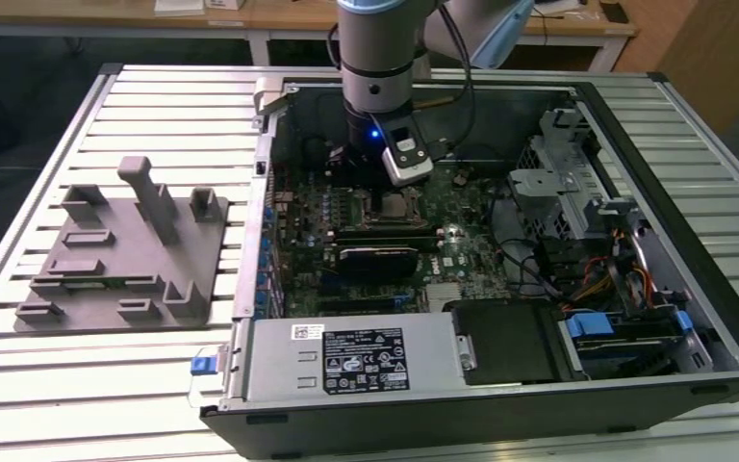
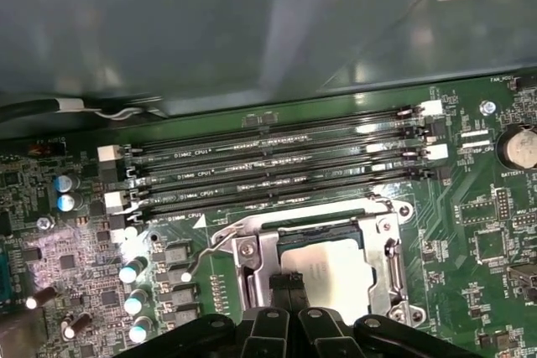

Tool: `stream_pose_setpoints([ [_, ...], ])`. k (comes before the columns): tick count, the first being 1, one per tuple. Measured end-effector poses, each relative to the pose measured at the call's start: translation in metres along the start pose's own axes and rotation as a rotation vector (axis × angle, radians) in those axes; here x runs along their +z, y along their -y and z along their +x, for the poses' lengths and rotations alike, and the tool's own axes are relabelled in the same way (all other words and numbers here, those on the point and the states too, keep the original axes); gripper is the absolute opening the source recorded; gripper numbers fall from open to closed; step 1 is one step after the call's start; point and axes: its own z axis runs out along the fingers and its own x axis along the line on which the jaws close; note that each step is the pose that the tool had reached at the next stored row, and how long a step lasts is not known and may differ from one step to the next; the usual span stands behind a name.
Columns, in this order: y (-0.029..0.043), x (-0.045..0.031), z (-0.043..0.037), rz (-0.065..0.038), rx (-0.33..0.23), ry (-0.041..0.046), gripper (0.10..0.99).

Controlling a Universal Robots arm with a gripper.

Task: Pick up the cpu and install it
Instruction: 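Close the cpu cover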

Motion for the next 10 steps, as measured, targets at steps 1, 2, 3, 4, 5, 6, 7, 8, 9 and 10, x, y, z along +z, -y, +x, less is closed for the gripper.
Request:
stream_pose_setpoints([
  [1,-0.0001,0.0,-0.0003,0.0,0.0,-0.0004,0.106],
  [2,-0.0001,-0.0001,-0.0004,0.0,0.0,-0.0007,0.106],
  [3,-0.0001,-0.0005,-0.0004,0.0,0.0,-0.001,0.106],
  [4,-0.0001,-0.0009,-0.0004,-0.001,0.0,-0.0009,0.106],
  [5,-0.0001,-0.0015,-0.0005,-0.002,0.0,-0.001,0.106],
  [6,-0.0001,-0.0022,-0.0005,-0.003,0.0,-0.0012,0.106],
  [7,-0.0001,-0.0027,-0.0006,-0.004,0.0,-0.0013,0.106],
  [8,-0.0001,-0.0026,-0.0006,-0.004,0.0,-0.0013,0.106],
  [9,-0.0001,-0.0026,-0.0006,-0.004,0.0,-0.0013,0.106],
  [10,-0.0001,-0.0026,-0.0005,-0.004,0.0,-0.0013,0.106],
])
